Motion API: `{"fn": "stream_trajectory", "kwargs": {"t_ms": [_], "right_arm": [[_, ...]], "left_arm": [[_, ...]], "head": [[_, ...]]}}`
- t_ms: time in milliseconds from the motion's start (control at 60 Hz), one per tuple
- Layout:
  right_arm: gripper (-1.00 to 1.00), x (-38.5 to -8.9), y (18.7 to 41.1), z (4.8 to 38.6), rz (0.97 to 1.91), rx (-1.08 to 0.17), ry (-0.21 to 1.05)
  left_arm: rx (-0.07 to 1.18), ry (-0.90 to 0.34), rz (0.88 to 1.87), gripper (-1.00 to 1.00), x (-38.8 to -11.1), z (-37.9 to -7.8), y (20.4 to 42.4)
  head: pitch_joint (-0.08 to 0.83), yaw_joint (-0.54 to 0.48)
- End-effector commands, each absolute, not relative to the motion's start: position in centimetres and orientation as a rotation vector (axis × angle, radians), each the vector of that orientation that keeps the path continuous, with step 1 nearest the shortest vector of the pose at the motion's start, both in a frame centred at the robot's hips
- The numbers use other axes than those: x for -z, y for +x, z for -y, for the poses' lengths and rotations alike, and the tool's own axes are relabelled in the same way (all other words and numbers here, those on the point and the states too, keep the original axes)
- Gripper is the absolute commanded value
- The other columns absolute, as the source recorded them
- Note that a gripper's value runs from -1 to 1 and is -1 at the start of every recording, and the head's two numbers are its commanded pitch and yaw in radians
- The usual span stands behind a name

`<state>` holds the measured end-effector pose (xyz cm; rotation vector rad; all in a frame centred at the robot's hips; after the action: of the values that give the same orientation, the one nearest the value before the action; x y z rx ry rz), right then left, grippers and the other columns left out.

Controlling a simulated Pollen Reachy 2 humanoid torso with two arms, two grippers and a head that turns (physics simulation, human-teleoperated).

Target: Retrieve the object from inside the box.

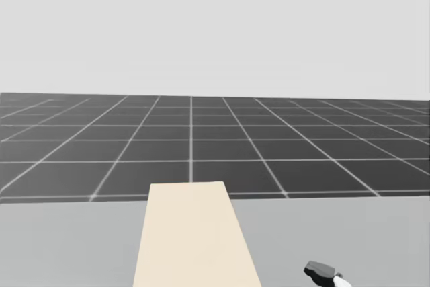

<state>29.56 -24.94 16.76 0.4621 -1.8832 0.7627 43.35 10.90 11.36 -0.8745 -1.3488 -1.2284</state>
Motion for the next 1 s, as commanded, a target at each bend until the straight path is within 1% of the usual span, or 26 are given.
{"fn": "stream_trajectory", "kwargs": {"t_ms": [17,83,117,233,250,283,400,467,500,583,733,1000], "right_arm": [[-1.0,-16.8,29.5,24.9,1.887,-0.766,0.461],[-1.0,-16.8,29.5,24.9,1.889,-0.765,0.46],[-1.0,-16.8,29.5,24.9,1.889,-0.766,0.459],[-1.0,-16.9,29.5,24.9,1.89,-0.764,0.457],[-1.0,-16.9,29.5,24.9,1.89,-0.763,0.456],[-1.0,-16.9,29.5,24.9,1.891,-0.763,0.456],[-1.0,-16.9,29.5,24.9,1.892,-0.761,0.457],[-1.0,-16.9,29.5,25.0,1.892,-0.758,0.456],[-1.0,-16.9,29.5,25.0,1.892,-0.758,0.457],[-1.0,-16.9,29.5,25.1,1.892,-0.755,0.456],[-1.0,-17.0,29.6,25.2,1.895,-0.753,0.458],[-1.0,-17.1,29.6,25.3,1.9,-0.748,0.459]], "left_arm": [[1.26,-0.994,1.164,0.94,-8.4,-10.5,42.2],[1.258,-0.999,1.154,0.96,-8.4,-10.5,42.1],[1.257,-0.999,1.152,0.94,-8.4,-10.5,42.1],[1.257,-0.997,1.153,0.99,-8.6,-10.7,42.2],[1.258,-0.995,1.154,0.97,-8.7,-10.7,42.2],[1.262,-0.986,1.163,1.0,-9.1,-10.8,42.2],[1.249,-0.958,1.202,1.0,-10.9,-12.0,42.0],[1.237,-0.927,1.233,1.0,-12.1,-13.6,41.6],[1.237,-0.918,1.237,1.0,-12.3,-14.0,41.4],[1.219,-0.873,1.262,1.0,-13.0,-16.3,40.8],[1.177,-0.828,1.289,1.0,-13.3,-19.6,39.9],[1.117,-0.743,1.348,1.0,-13.9,-25.1,37.2]], "head": [[0.072,-0.08],[0.075,-0.08],[0.075,-0.08],[0.076,-0.08],[0.076,-0.08],[0.076,-0.08],[0.076,-0.08],[0.074,-0.07],[0.073,-0.07],[0.069,-0.07],[0.064,-0.07],[0.059,-0.06]]}}
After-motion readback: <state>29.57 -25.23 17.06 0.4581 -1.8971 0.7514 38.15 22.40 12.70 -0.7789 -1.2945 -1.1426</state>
